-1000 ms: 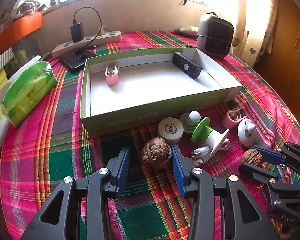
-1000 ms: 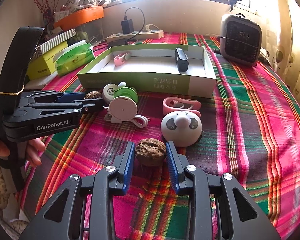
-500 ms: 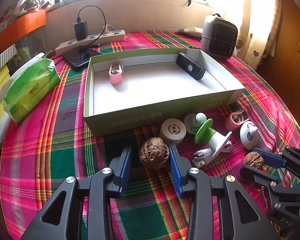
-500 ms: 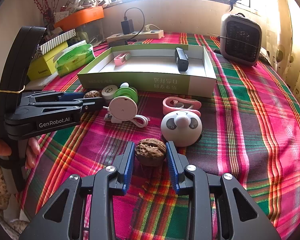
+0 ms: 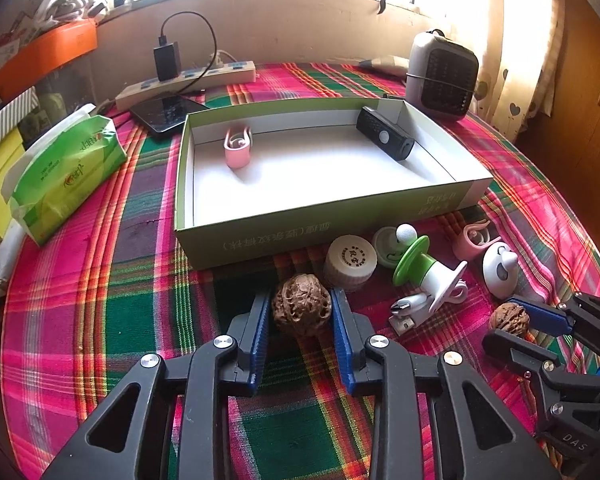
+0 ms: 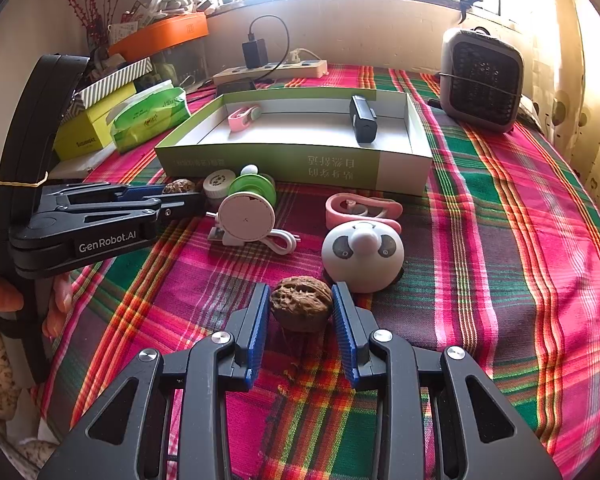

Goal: Organize objects
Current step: 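Close the right gripper on a walnut while the left gripper grasps another walnut, then lift both walnuts and carry them over the white box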

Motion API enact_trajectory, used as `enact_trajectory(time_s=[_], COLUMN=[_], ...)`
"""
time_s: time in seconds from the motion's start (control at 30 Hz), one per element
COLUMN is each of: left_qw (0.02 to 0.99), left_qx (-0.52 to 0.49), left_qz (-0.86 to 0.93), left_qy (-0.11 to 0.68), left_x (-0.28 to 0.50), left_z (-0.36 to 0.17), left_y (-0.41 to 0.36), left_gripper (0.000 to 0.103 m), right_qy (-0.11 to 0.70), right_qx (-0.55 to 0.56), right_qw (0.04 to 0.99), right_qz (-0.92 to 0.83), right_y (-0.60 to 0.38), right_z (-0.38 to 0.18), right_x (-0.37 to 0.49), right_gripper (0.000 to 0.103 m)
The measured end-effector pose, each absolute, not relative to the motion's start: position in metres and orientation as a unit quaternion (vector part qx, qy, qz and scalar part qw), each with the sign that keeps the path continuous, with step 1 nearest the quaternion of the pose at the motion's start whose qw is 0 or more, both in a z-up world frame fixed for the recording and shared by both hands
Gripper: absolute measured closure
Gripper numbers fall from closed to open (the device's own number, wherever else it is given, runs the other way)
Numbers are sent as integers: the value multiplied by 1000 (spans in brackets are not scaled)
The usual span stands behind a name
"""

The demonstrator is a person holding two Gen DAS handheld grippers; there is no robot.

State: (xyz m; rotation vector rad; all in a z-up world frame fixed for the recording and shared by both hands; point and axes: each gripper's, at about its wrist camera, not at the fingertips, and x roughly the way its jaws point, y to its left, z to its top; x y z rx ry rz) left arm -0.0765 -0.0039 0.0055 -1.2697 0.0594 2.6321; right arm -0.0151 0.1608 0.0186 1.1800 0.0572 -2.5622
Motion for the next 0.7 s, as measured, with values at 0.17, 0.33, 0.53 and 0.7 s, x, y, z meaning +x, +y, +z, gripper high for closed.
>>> enact_trajectory(time_s=[0.17, 0.33, 0.53, 0.7], left_qw=[107, 104, 103, 102], left_qx=[-432, -431, -430, -427], left_qz=[896, 896, 897, 898], left_qy=[20, 21, 25, 27], left_x=[-75, -70, -66, -64], left_z=[6, 6, 7, 8], left_y=[-5, -5, -4, -2], left_gripper=[76, 76, 76, 76], right_qy=[20, 23, 28, 27], right_qx=[412, 412, 410, 409], right_qw=[159, 158, 156, 153], right_qz=[-897, -897, -898, -899], right_y=[161, 161, 160, 160], right_z=[19, 19, 19, 19], right_x=[-15, -14, -13, -13], right_gripper=[70, 70, 70, 70])
